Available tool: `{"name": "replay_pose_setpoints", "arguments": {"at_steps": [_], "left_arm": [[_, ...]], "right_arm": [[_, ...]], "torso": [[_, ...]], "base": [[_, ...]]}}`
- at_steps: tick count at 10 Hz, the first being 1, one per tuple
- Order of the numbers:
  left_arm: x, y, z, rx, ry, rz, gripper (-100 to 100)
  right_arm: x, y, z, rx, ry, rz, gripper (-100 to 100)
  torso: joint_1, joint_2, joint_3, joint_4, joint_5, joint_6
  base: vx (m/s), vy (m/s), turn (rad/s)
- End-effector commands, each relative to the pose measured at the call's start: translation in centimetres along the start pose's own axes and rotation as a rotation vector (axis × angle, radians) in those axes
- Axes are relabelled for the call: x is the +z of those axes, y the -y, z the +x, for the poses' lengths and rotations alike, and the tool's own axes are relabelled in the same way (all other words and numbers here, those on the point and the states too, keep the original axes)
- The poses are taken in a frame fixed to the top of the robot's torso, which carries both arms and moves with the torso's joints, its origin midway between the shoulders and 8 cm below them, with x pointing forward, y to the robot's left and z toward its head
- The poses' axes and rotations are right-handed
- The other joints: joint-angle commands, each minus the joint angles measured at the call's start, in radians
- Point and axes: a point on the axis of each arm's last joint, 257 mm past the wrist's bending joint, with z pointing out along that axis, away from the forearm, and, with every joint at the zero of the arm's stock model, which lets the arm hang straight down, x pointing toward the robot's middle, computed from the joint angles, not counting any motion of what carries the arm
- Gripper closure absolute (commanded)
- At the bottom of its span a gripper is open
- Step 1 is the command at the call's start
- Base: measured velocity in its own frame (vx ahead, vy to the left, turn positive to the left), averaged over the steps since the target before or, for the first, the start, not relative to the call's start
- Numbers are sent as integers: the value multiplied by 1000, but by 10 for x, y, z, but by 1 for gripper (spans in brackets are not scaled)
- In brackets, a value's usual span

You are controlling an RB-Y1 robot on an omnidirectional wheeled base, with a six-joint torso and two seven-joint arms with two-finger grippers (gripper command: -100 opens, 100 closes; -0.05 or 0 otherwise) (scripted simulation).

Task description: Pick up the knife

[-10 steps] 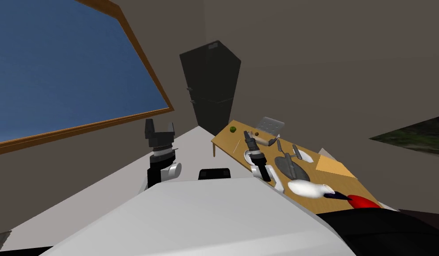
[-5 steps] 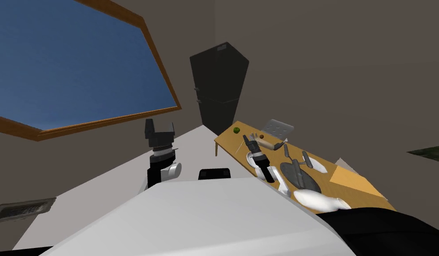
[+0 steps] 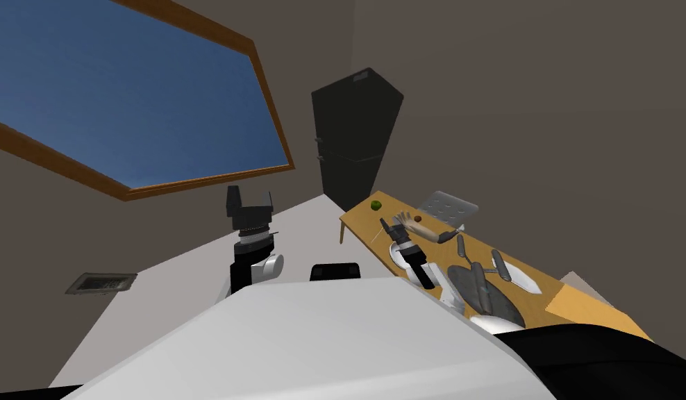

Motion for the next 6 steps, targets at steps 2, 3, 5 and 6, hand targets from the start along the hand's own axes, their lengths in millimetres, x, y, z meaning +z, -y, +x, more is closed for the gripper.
{"name": "replay_pose_setpoints", "arguments": {"at_steps": [2,3,5,6], "left_arm": [[0,0,0,0,0,0,0],[0,0,0,0,0,0,0],[0,0,0,0,0,0,0],[0,0,0,0,0,0,0]], "right_arm": [[-11,16,22,-114,-79,3,-100],[-20,29,28,-191,-119,0,-100],[-35,48,47,-278,-193,4,-100],[-38,50,55,-295,-216,3,-100]], "torso": [[0,0,0,0,0,-1],[0,0,0,0,0,0],[0,0,0,0,0,0],[0,-1,0,0,0,-1]], "base": [[-21,-16,225],[-26,-9,244],[-21,-11,243],[-15,-15,155]]}}
